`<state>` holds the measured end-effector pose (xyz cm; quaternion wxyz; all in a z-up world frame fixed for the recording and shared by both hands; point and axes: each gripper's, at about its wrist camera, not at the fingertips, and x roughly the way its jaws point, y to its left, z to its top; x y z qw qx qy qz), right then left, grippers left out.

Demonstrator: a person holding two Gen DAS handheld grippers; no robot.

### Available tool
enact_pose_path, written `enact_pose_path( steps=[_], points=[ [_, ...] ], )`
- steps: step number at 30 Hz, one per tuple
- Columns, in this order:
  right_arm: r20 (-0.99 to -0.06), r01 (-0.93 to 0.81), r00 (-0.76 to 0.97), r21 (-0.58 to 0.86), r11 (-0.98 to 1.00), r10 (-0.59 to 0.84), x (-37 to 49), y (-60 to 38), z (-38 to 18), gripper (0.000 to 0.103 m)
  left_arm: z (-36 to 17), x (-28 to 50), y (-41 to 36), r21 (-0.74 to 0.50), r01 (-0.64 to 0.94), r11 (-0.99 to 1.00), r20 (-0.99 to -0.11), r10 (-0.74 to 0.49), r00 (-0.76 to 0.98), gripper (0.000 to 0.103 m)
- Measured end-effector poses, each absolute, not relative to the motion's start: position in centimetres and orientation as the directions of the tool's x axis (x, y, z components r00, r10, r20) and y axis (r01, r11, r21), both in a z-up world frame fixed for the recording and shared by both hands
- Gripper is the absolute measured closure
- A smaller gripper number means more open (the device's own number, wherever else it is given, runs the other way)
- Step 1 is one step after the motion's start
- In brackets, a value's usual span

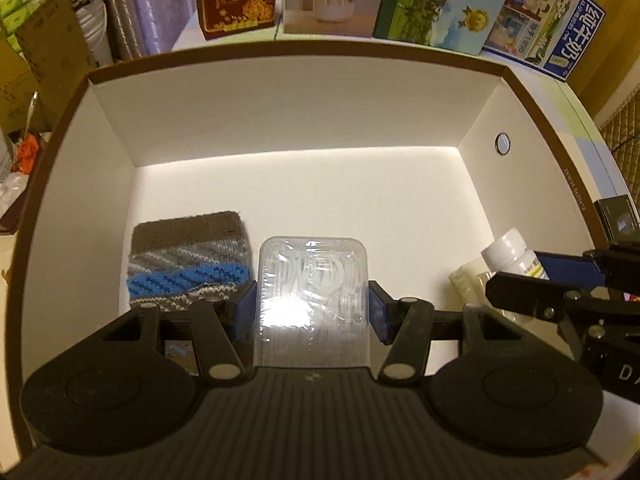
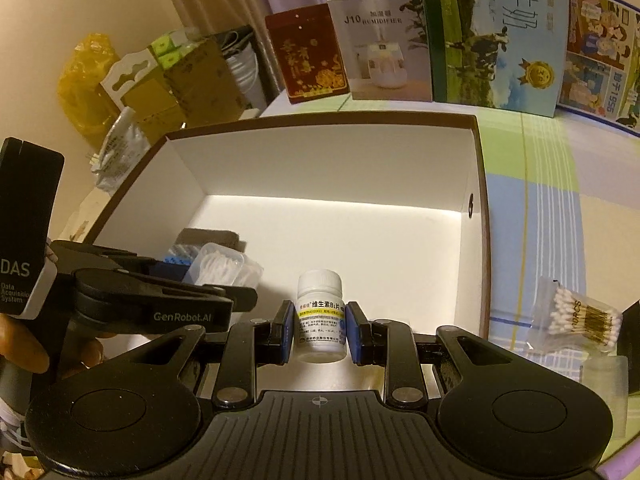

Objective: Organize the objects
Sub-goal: 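Carry the floss case and pill bottle over the brown box with both tools, then open both grippers to set the floss case and bottle in the box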

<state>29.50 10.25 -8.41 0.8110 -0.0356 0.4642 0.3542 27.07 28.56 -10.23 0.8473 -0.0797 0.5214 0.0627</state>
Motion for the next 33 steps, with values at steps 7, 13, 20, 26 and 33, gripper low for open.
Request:
enact_pose_path(
  steps=[7,13,20,26,33],
  points=[
    [-0.793,-0.606,0.311,0.259,0.752,0.524,29.8,11.2,-9.0,0.079,-9.9,27.2,29.7,-0.067,-0.185,0.980,-0.892,0.024,0.451,0.045],
    [-0.805,-0.614,0.299,0.249,0.749,0.513,30.0,12.0,-9.5,0.079,-9.4,26.6,30.6,-0.056,-0.181,0.982,-0.893,0.032,0.448,0.039],
    [-0.798,-0.622,0.306,0.244,0.744,0.518,30.1,12.4,-9.9,0.078,-9.1,26.0,31.1,-0.048,-0.177,0.983,-0.897,0.035,0.440,0.031],
    [-0.790,-0.628,0.302,0.256,0.735,0.533,29.5,11.8,-9.0,0.043,-8.2,25.1,31.0,-0.043,-0.176,0.983,-0.892,0.042,0.451,0.025],
    [-0.769,-0.646,0.315,0.256,0.719,0.556,27.9,10.3,-7.1,0.026,-6.2,23.0,30.6,-0.030,-0.185,0.982,-0.880,0.062,0.472,0.018]
  ],
)
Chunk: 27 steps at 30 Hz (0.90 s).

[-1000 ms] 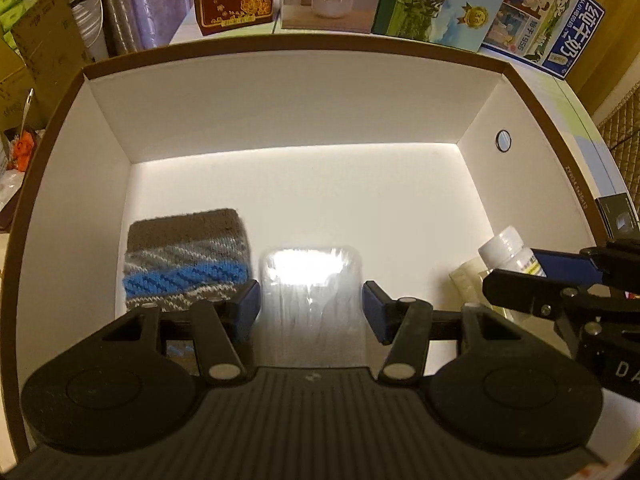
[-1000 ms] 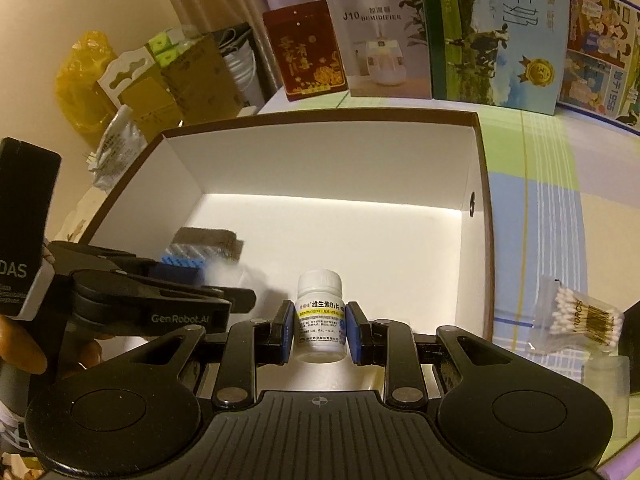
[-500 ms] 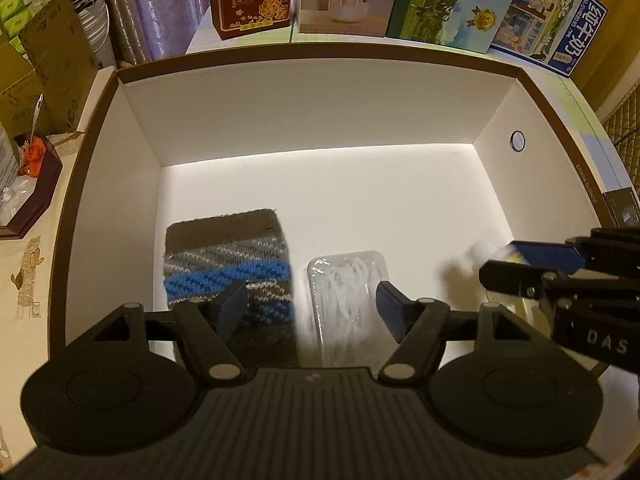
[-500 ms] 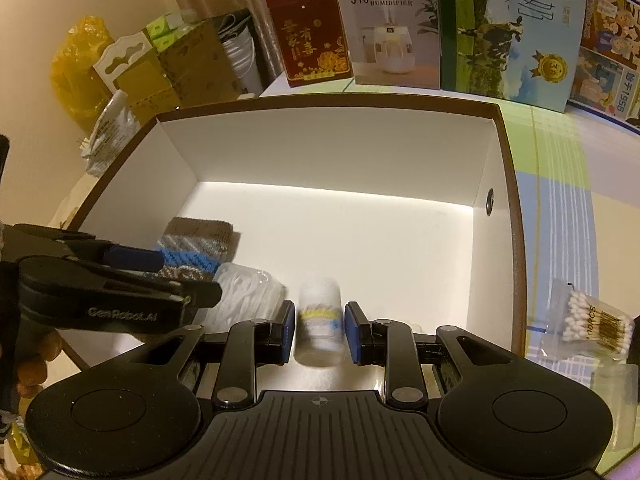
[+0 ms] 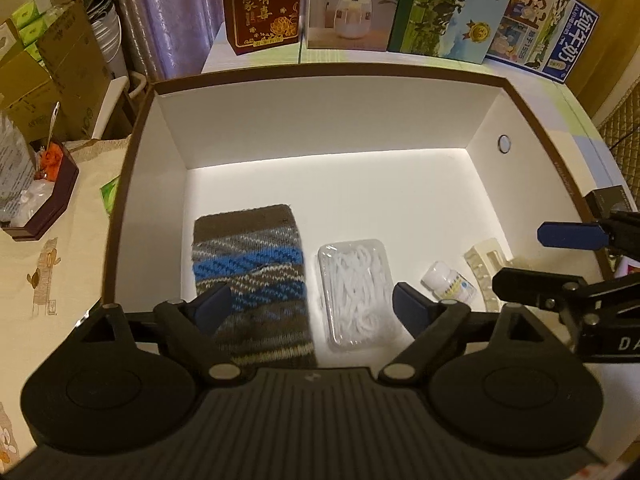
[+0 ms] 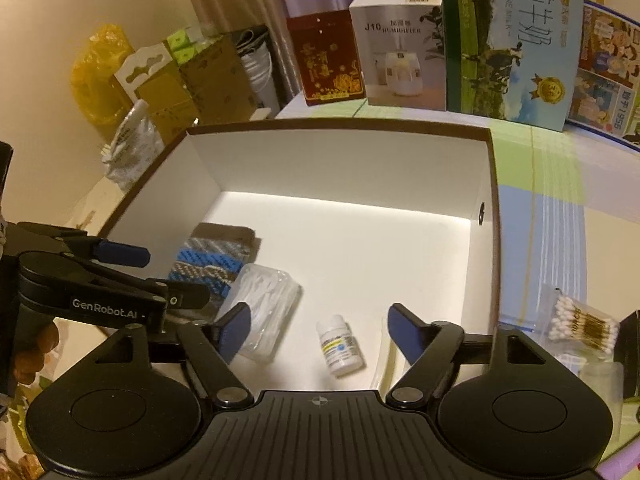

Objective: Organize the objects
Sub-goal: 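Open both grippers to set the floss case and bottle in the box, then withdraw both tools from the box toward the purple tube and sachet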

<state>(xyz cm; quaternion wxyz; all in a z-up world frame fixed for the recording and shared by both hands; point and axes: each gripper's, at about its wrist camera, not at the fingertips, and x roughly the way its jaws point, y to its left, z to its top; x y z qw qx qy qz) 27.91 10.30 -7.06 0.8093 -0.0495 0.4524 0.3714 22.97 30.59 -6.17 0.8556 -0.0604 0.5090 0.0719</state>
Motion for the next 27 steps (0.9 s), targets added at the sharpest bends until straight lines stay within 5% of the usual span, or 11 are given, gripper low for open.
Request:
enact_pose_path(
  steps=[10,27],
  points=[
    [-0.755,-0.635,0.350,0.244,0.733,0.554,26.0,8.5,-5.0,0.009,-3.6,20.3,30.0,-0.029,-0.215,0.976,-0.857,0.087,0.507,0.014],
    [-0.740,-0.623,0.372,0.249,0.742,0.560,23.5,5.6,-3.2,0.006,-2.1,16.7,26.5,-0.060,-0.196,0.979,-0.844,0.055,0.534,0.014]
  ],
)
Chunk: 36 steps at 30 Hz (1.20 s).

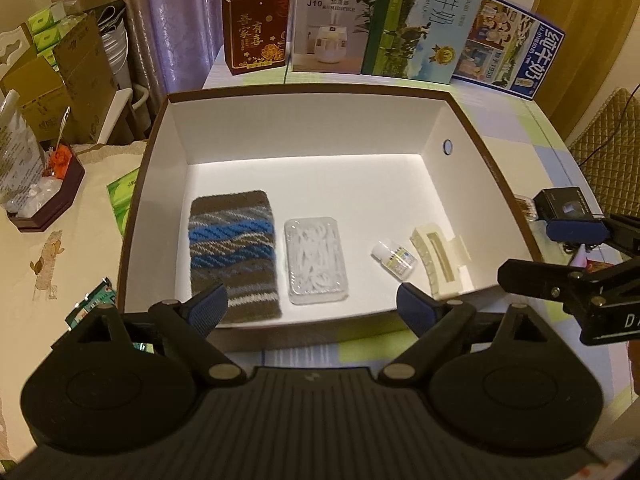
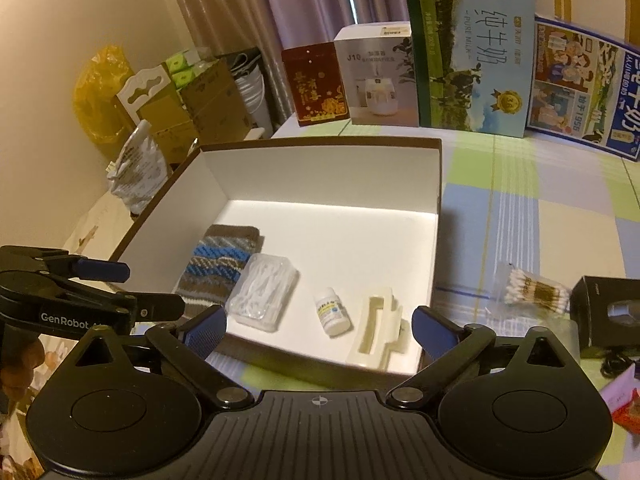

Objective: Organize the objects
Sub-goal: 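Withdraw both tools from the box toward the purple tube and sachet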

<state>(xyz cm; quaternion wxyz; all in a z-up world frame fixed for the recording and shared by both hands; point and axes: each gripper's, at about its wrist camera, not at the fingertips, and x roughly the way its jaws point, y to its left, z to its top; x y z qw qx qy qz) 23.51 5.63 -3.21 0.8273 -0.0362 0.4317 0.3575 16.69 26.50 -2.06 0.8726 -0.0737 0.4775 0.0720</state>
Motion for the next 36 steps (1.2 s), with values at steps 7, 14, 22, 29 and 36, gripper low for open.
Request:
enact_pose_path(
  steps=[7,14,22,29,36],
  points=[
    [-0.742,-0.625,0.368,0.249,0.740,0.561,22.2,4.1,-3.1,0.006,-1.9,15.4,24.7,-0.060,-0.188,0.980,-0.844,0.050,0.533,0.014],
    [-0.741,-0.628,0.367,0.248,0.737,0.562,20.8,2.0,-2.9,0.006,-1.9,14.3,22.6,-0.059,-0.183,0.981,-0.845,0.048,0.532,0.014],
    [-0.739,-0.633,0.364,0.249,0.733,0.566,19.9,-0.6,-2.5,0.006,-1.9,13.1,20.0,-0.056,-0.183,0.981,-0.846,0.051,0.530,0.014],
    [-0.738,-0.640,0.361,0.249,0.727,0.571,19.3,-3.1,-2.3,0.006,-2.0,12.4,17.7,-0.048,-0.194,0.980,-0.849,0.062,0.525,0.014],
    [-0.743,-0.635,0.350,0.258,0.728,0.570,18.9,-5.7,-2.5,0.006,-2.2,12.0,15.1,-0.046,-0.192,0.980,-0.855,0.061,0.516,0.014]
  ],
)
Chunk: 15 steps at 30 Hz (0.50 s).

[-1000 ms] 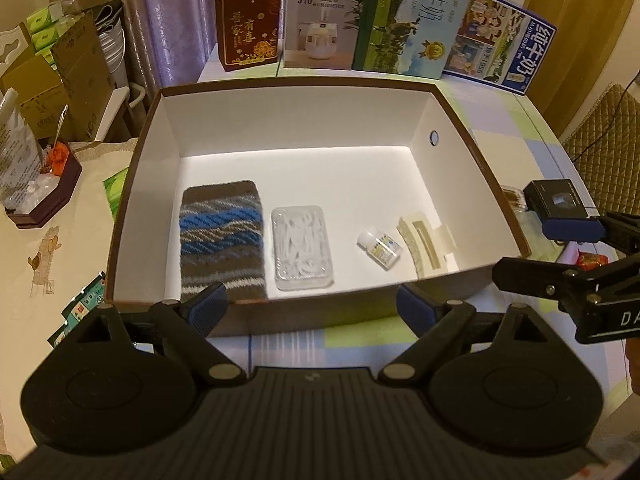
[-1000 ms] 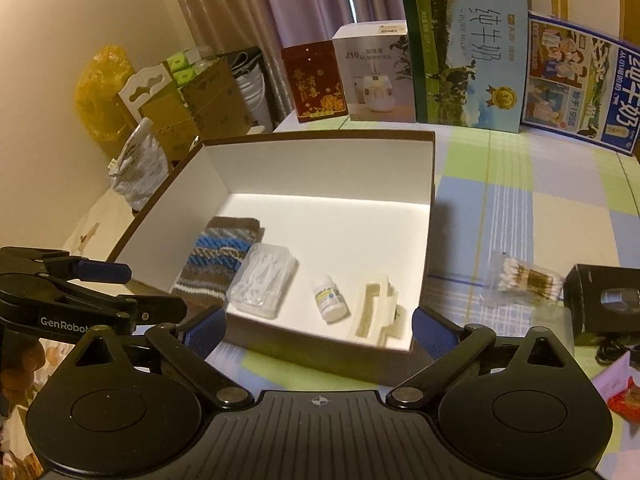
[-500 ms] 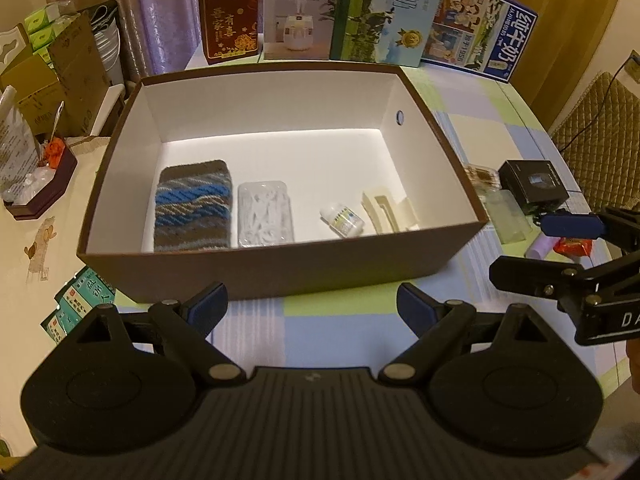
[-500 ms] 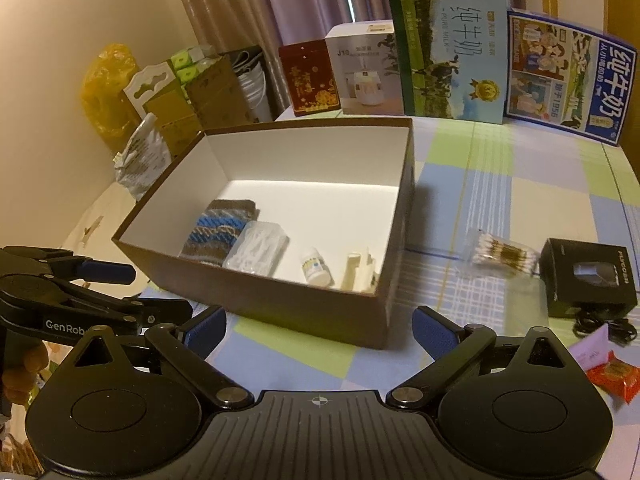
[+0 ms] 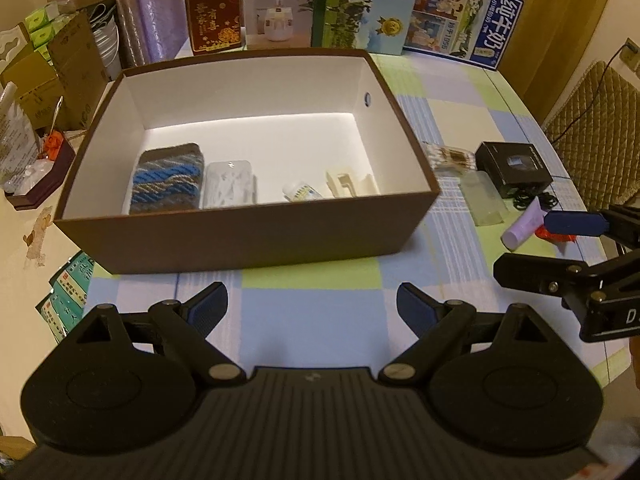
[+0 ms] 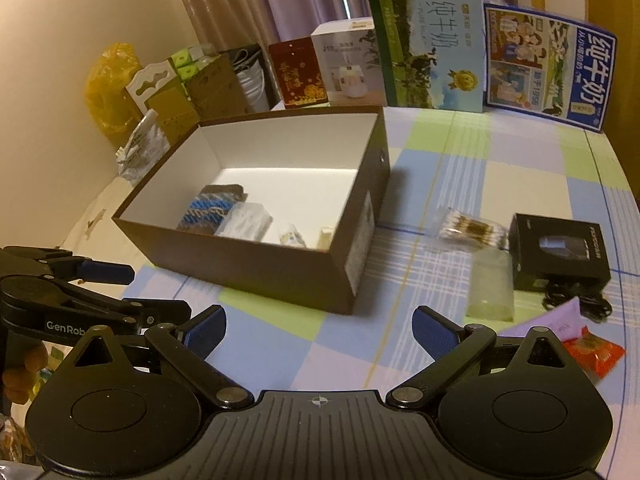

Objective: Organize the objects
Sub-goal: 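Withdraw both tools from the box toward the purple tube and sachet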

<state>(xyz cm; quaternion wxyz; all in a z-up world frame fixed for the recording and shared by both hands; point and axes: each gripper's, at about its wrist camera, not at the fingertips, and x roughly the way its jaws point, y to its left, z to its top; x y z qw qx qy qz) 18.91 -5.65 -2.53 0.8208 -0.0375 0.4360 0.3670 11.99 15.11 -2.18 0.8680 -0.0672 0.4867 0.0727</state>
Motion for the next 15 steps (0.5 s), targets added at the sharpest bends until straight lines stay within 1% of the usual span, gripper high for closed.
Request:
enact_pose_path(
  steps=[15],
  points=[
    [-0.762,-0.584,0.364,0.261,0.768,0.536,19.5,-12.5,-3.0,0.006,-3.0,13.2,8.6,-0.049,-0.131,0.990,-0.869,0.022,0.495,0.014]
  ],
)
